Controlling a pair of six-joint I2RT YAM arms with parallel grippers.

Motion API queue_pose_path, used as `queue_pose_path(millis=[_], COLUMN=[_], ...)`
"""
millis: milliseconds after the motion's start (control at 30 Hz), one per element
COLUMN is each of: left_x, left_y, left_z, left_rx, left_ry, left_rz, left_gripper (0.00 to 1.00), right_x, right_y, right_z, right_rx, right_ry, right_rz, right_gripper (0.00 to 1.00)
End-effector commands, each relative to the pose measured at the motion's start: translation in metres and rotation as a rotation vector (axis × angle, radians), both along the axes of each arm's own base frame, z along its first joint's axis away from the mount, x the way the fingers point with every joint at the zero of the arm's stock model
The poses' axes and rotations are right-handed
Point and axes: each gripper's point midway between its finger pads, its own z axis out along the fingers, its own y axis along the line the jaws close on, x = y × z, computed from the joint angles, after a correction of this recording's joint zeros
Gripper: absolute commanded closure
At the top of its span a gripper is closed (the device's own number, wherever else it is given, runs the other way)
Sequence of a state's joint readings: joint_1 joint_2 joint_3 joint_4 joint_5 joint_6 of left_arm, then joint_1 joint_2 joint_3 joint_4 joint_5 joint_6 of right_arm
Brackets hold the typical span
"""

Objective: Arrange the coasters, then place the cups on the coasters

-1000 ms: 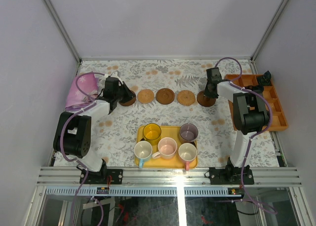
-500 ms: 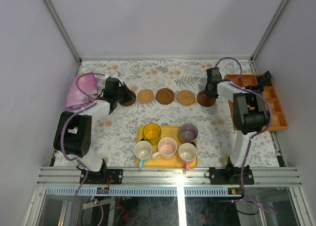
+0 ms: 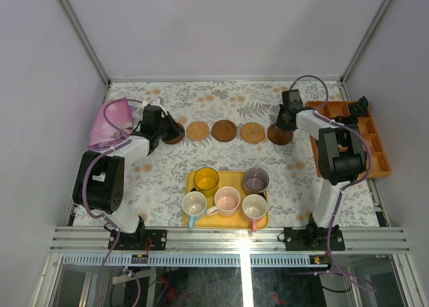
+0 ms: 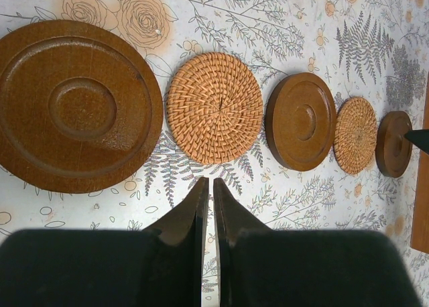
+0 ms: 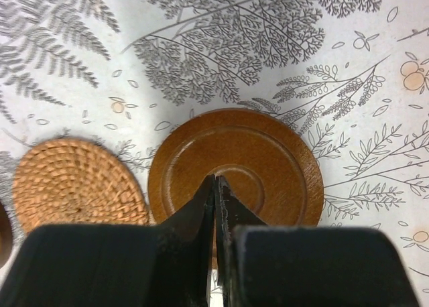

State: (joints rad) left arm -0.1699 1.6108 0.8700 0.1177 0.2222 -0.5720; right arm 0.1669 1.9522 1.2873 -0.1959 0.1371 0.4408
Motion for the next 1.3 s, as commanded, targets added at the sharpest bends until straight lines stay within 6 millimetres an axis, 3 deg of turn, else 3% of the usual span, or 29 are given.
queue_pose_path(millis=[0, 133, 233, 433, 500, 600, 733, 833, 900, 1000, 1100, 1267], left_x=[0.010, 0.008, 0.005, 0.006, 0.010, 0.018, 0.032, 0.041, 0.044, 0.048, 0.050, 0.051], left_y=[-0.005, -0.005, -0.004, 0.013, 0.024, 0.044, 0.076, 0.090, 0.094, 0.096, 0.092, 0.081], left_z=[0.021, 0.030, 0.040, 0.078, 0.086, 0.093, 0.092, 0.076, 0.054, 0.010, -0.019, -0.019], left_rx=[-0.007, -0.012, -0.011, 0.034, 0.076, 0.153, 0.260, 0.307, 0.336, 0.378, 0.354, 0.293], left_ry=[-0.084, -0.119, -0.172, -0.341, -0.371, -0.402, -0.404, -0.355, -0.285, -0.164, -0.074, -0.086], left_rz=[-0.017, -0.026, -0.030, 0.047, 0.095, 0.181, 0.323, 0.358, 0.353, 0.334, 0.307, 0.273], left_gripper=[0.95, 0.95, 0.95, 0.94, 0.93, 0.93, 0.92, 0.92, 0.92, 0.93, 0.97, 0.97], right_x=[0.017, 0.009, 0.008, 0.018, 0.022, 0.029, 0.037, 0.040, 0.043, 0.045, 0.044, 0.047], right_y=[0.009, 0.017, 0.024, 0.028, 0.024, 0.011, -0.001, -0.019, -0.027, -0.040, -0.043, -0.043], right_z=[0.059, 0.082, 0.113, 0.217, 0.243, 0.267, 0.285, 0.292, 0.294, 0.295, 0.291, 0.280], right_rx=[0.046, 0.062, 0.089, 0.122, 0.102, 0.043, -0.026, -0.081, -0.130, -0.176, -0.180, -0.190], right_ry=[-0.153, -0.198, -0.290, -0.609, -0.685, -0.767, -0.841, -0.910, -0.954, -0.979, -1.005, -1.013], right_rz=[0.034, 0.055, 0.093, 0.130, 0.119, 0.082, 0.042, -0.046, -0.077, -0.135, -0.155, -0.153], right_gripper=[1.00, 0.99, 0.99, 0.97, 0.95, 0.85, 0.82, 0.63, 0.57, 0.56, 0.56, 0.56])
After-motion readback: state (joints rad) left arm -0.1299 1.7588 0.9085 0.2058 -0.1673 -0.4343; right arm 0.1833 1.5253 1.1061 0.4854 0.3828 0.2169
